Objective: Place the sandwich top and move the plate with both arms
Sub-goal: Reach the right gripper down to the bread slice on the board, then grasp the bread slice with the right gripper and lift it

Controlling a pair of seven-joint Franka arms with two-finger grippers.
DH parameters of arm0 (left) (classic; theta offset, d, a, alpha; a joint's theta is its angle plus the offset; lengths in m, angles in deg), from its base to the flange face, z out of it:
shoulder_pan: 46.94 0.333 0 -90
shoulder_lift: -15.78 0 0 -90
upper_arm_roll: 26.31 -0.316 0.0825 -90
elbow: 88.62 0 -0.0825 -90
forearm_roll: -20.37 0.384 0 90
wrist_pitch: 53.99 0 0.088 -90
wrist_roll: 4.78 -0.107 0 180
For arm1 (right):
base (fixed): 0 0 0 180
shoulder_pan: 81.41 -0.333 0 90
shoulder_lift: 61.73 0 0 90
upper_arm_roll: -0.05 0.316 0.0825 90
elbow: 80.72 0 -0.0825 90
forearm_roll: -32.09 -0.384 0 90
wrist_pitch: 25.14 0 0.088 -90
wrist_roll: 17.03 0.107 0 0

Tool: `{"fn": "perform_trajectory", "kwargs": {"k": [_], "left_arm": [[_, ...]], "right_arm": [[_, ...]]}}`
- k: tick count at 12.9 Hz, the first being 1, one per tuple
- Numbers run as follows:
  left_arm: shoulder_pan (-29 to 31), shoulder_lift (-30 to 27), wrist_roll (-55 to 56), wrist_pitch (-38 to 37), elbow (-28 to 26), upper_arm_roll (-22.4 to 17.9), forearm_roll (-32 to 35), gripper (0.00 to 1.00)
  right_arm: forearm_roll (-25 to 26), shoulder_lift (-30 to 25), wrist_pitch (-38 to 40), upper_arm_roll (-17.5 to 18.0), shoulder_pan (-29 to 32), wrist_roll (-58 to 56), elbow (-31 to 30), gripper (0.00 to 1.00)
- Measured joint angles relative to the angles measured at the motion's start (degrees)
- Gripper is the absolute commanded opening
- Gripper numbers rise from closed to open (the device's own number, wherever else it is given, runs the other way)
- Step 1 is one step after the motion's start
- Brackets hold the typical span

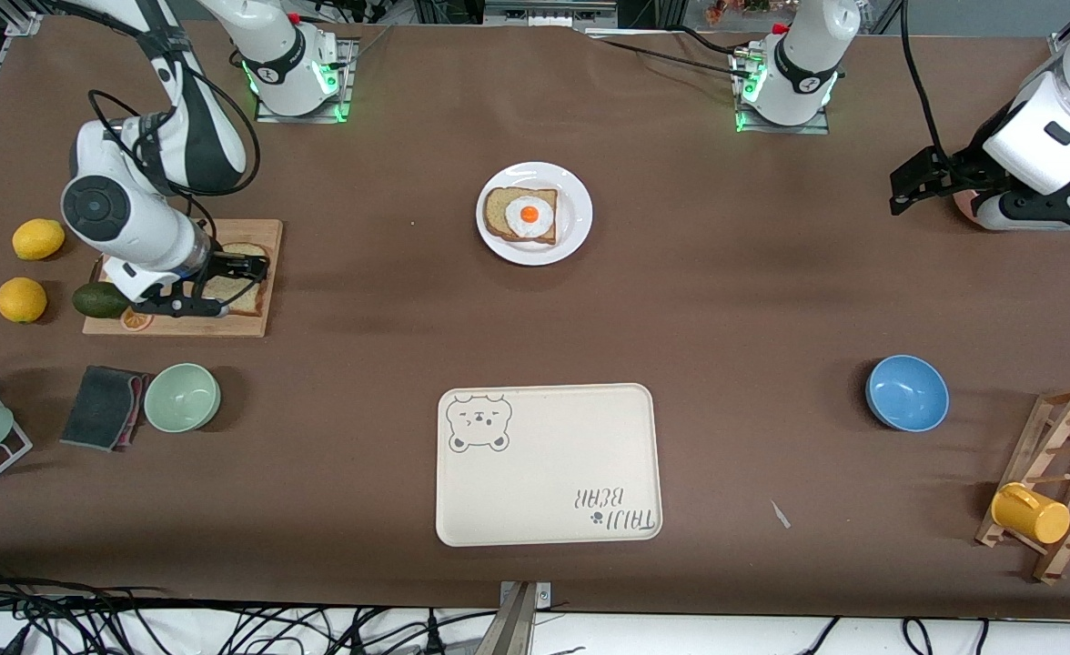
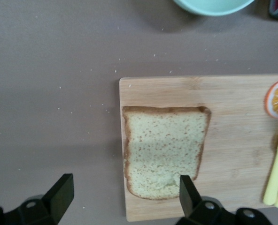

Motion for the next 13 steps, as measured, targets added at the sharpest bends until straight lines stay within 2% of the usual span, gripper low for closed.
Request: {"fn": "perform_trajectory", "kwargs": {"k": [3, 6, 9, 10, 11, 13], "left_arm": [[0.0, 0.0, 0.0, 0.0, 0.0, 0.0, 0.0, 1.0], [0.0, 0.0, 0.0, 0.0, 0.0, 0.0, 0.0, 1.0], [0.0, 0.0, 0.0, 0.0, 0.0, 0.0, 0.0, 1.0], [0.0, 0.0, 0.0, 0.0, 0.0, 0.0, 0.0, 1.0], [0.0, 0.0, 0.0, 0.0, 0.0, 0.0, 0.0, 1.0], [0.0, 0.0, 0.0, 0.0, 0.0, 0.0, 0.0, 1.0]], "right_arm": [[1.11, 2.37, -0.25, 1.53, -0.03, 2.49, -0.1, 0.98], [5.4, 5.37, -1.83, 1.79, -0.01, 5.37, -0.13, 0.82], [5.74, 8.03, -2.57, 1.75, 0.02, 6.21, -0.19, 0.67], [6.05, 8.81, -3.09, 1.75, 0.01, 6.98, -0.24, 0.65], [7.18, 9.53, -3.39, 1.76, 0.01, 8.25, -0.26, 0.64], [11.18, 10.44, -3.55, 1.76, 0.02, 11.76, -0.27, 0.53]]}}
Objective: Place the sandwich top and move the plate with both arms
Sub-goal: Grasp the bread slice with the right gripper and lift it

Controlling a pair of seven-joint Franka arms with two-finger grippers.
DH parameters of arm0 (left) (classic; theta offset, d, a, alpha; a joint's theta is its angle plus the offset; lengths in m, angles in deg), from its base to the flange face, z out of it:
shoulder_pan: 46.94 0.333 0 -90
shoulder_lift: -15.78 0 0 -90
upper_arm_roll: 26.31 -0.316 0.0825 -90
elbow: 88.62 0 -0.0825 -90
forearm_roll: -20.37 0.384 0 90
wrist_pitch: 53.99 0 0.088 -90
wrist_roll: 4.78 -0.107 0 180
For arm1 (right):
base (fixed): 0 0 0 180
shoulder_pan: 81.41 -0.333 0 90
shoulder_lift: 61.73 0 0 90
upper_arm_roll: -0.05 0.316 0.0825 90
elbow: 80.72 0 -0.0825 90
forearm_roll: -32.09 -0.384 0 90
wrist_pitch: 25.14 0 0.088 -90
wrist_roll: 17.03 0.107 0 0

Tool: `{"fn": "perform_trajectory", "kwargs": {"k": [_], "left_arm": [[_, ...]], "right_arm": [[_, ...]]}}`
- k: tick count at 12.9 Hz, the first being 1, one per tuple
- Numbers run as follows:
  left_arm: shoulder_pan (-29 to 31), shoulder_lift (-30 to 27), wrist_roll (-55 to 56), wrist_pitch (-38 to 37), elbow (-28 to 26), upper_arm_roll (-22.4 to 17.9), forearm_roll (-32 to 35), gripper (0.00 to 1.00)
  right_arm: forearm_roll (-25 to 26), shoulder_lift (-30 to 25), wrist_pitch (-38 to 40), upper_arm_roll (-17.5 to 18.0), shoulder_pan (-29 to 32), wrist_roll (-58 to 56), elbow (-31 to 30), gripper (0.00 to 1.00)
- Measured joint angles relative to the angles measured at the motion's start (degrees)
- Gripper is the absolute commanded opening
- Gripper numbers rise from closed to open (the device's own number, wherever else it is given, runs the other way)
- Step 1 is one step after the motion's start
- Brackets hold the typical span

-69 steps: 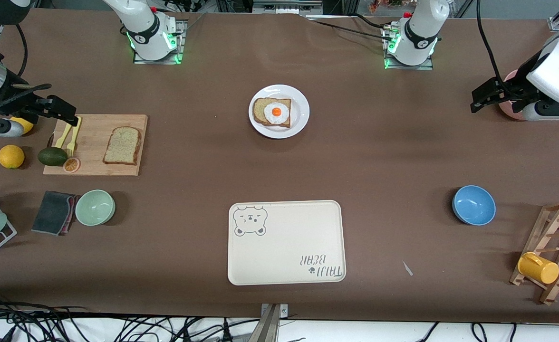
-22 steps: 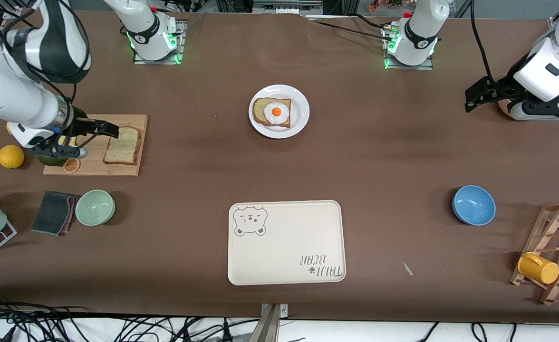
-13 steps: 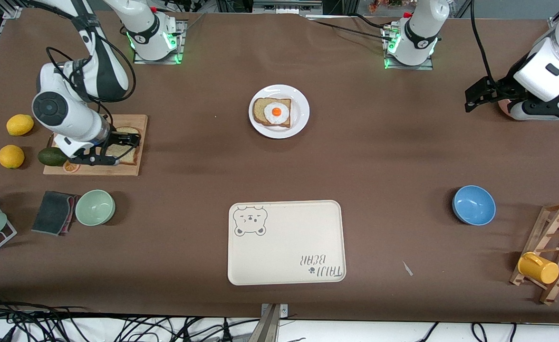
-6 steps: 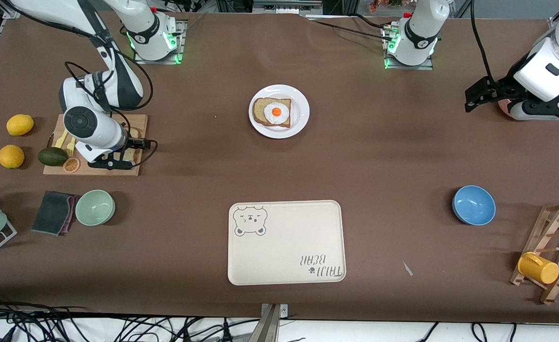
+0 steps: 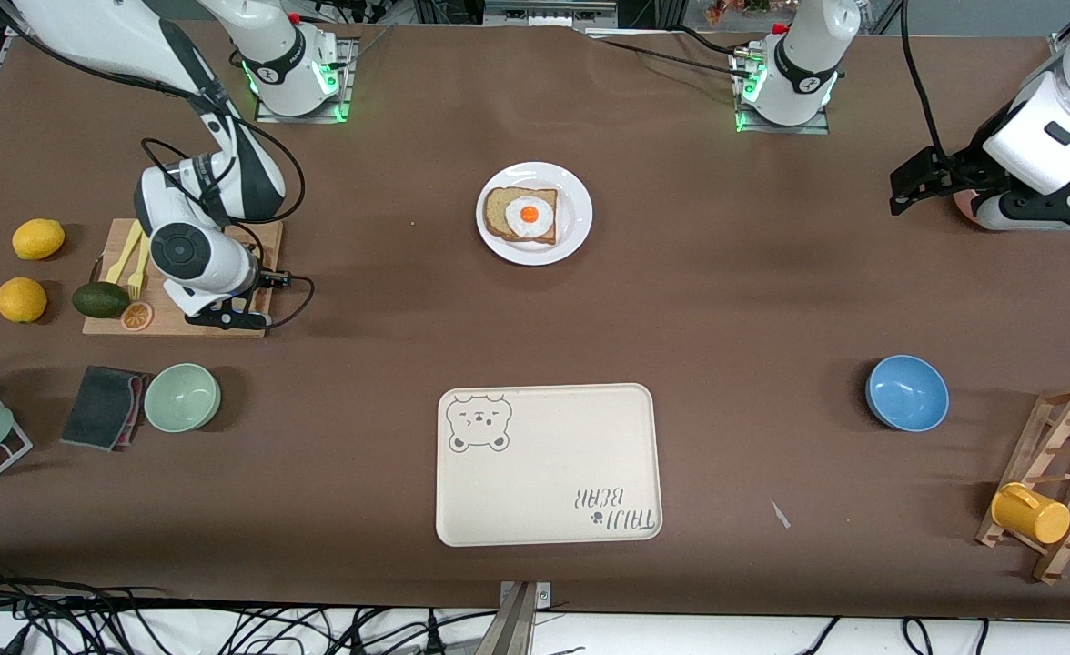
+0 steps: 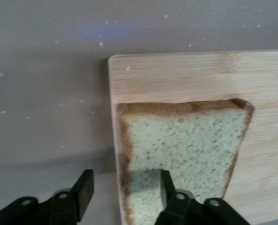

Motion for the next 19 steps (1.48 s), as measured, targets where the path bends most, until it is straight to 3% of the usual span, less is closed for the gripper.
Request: {"fn": "perform_trajectory", "kwargs": {"k": [3, 11, 19], "left_arm": [[0.01, 0.0, 0.0, 0.0, 0.0, 0.0, 0.0, 1.0], [-0.01, 0.0, 0.31, 0.0, 0.0, 0.64, 0.0, 1.0], [0.02, 0.0, 1.33, 0.0, 0.03, 0.94, -0.01, 1.0]], "right_arm": [[1.76, 0.3, 0.16, 0.06, -0.02, 3.88, -0.04, 0.44], [4.61, 0.33, 1.53, 1.71, -0.07, 10.9, 0.0, 0.0], [5.24, 0.3, 4.59, 6.09, -0.22, 15.06, 1.92, 0.0]]}}
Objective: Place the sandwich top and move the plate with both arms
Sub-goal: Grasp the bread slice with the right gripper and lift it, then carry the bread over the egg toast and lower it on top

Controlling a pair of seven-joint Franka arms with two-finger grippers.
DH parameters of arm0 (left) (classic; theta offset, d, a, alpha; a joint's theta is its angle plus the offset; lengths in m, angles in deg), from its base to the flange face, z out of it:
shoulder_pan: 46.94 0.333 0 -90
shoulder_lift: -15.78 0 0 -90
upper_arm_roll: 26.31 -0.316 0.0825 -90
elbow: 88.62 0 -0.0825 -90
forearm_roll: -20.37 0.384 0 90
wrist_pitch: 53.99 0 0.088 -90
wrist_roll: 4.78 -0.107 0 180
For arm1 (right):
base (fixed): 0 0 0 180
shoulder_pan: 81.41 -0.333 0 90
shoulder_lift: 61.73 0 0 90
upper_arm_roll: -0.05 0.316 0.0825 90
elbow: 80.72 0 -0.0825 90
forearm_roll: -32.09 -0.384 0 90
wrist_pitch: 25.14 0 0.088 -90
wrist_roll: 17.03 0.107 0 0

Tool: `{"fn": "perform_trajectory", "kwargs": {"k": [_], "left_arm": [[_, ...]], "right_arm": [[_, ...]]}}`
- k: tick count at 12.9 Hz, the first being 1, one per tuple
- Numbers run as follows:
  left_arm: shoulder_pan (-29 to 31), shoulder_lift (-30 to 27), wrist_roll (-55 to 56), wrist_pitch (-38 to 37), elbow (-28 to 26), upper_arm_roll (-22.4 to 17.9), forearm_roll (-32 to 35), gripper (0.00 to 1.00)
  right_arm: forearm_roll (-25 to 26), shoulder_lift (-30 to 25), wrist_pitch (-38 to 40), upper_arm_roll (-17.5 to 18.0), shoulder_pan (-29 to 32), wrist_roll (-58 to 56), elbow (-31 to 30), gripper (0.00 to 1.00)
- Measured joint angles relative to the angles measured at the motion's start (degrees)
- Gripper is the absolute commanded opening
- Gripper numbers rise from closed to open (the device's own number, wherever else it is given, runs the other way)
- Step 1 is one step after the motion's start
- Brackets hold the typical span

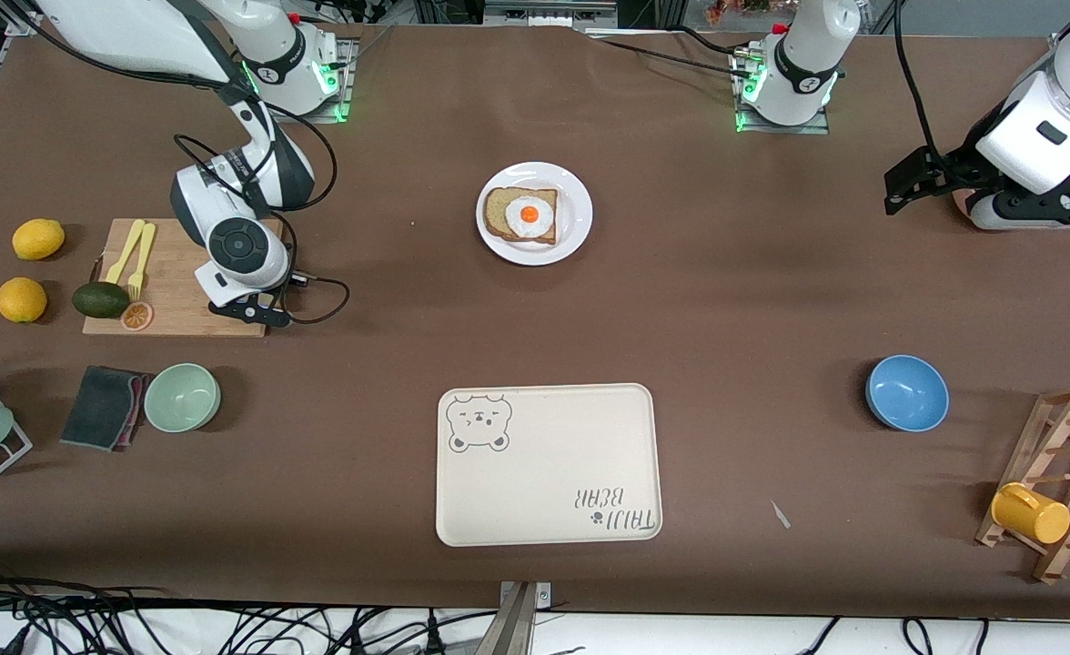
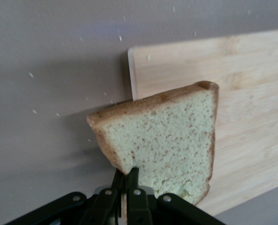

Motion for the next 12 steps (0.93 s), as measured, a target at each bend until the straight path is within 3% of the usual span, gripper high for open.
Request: {"fn": "perform_trajectory", "kwargs": {"k": [4, 9, 12], "left_arm": [[-0.12, 0.0, 2.38, 0.0, 0.01, 2.25, 0.0, 1.0], [0.09, -0.01, 2.61, 0.0, 0.49, 1.85, 0.0, 1.0], [0.19, -0.01, 2.66, 0.0, 0.57, 1.8, 0.0, 1.0]], "right_arm": [[-0.33, -0.72, 5.45, 3.76, 0.02, -0.33, 6.4, 0.0], [-4.75, -2.17, 11.12, 15.17, -0.28, 4.09, 11.95, 0.0], [-6.98, -1.6, 12.47, 18.35, -6.16, 10.25, 15.21, 0.0]]}}
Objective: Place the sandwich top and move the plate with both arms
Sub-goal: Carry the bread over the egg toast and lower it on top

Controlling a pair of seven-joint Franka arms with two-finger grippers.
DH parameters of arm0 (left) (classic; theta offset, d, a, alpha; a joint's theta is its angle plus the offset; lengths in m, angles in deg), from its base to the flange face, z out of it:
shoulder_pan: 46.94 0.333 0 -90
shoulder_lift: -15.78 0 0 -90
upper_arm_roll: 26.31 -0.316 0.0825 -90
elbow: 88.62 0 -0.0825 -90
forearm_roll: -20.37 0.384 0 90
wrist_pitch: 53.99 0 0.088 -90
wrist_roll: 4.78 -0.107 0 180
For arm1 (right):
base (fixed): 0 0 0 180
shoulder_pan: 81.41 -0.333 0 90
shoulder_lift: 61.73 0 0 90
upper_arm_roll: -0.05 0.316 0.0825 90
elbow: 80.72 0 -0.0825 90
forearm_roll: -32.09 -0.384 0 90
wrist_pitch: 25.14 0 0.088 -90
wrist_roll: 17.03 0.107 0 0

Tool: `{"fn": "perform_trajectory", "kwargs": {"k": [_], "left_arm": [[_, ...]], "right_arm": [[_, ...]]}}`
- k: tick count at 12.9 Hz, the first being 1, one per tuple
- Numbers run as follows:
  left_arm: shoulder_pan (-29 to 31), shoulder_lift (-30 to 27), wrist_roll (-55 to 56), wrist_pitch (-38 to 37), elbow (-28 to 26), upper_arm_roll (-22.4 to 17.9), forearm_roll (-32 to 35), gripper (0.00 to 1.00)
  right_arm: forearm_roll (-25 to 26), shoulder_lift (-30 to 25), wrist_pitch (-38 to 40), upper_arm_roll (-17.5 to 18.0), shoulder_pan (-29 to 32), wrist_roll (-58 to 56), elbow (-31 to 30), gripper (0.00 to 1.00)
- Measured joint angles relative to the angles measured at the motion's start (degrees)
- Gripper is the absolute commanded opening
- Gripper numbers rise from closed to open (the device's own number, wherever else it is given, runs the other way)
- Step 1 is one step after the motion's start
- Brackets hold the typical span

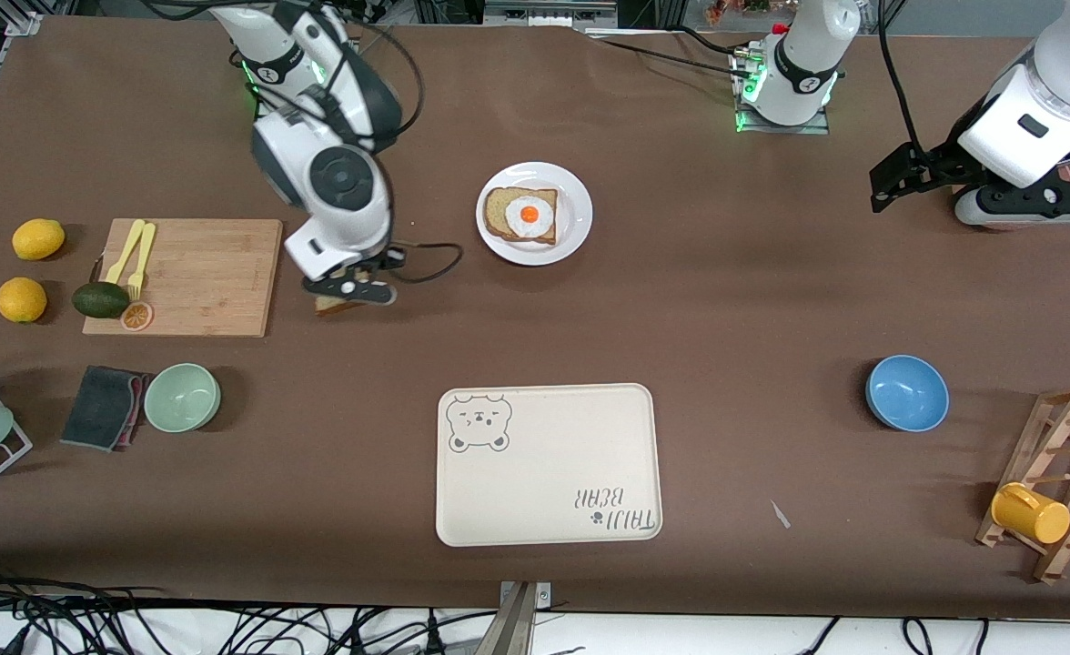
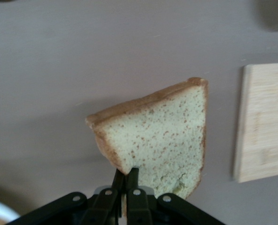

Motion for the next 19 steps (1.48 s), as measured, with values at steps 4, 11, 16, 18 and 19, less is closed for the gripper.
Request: {"fn": "perform_trajectory", "kwargs": {"k": [4, 11, 16, 18, 19], "left_arm": [[-0.03, 0.0, 0.07, 0.0, 0.03, 0.05, 0.0, 1.0], [-0.03, 0.0, 0.16, 0.0, 0.16, 0.05, 0.0, 1.0], [0.34, 0.0, 0.21, 0.0, 0.17, -0.23, 0.0, 1.0], [0.34, 0.0, 0.21, 0.0, 0.17, -0.19, 0.0, 1.0], [0.34, 0.0, 0.21, 0.0, 0.17, -0.09, 0.0, 1.0]], "right_arm": [[-1.86, 4.86, 0.43, 4.96, -7.25, 11.25, 5.61, 0.0], [2.28, 23.09, 7.58, 1.42, -27.54, 27.18, 26.99, 0.0], [4.68, 30.72, 9.68, 1.33, -30.8, 32.13, 31.97, 0.0], [4.68, 30.78, 9.99, 1.62, -31.43, 33.96, 31.99, 0.47], [4.68, 30.78, 9.98, 1.66, -31.67, 34.38, 32.05, 0.99]]}}
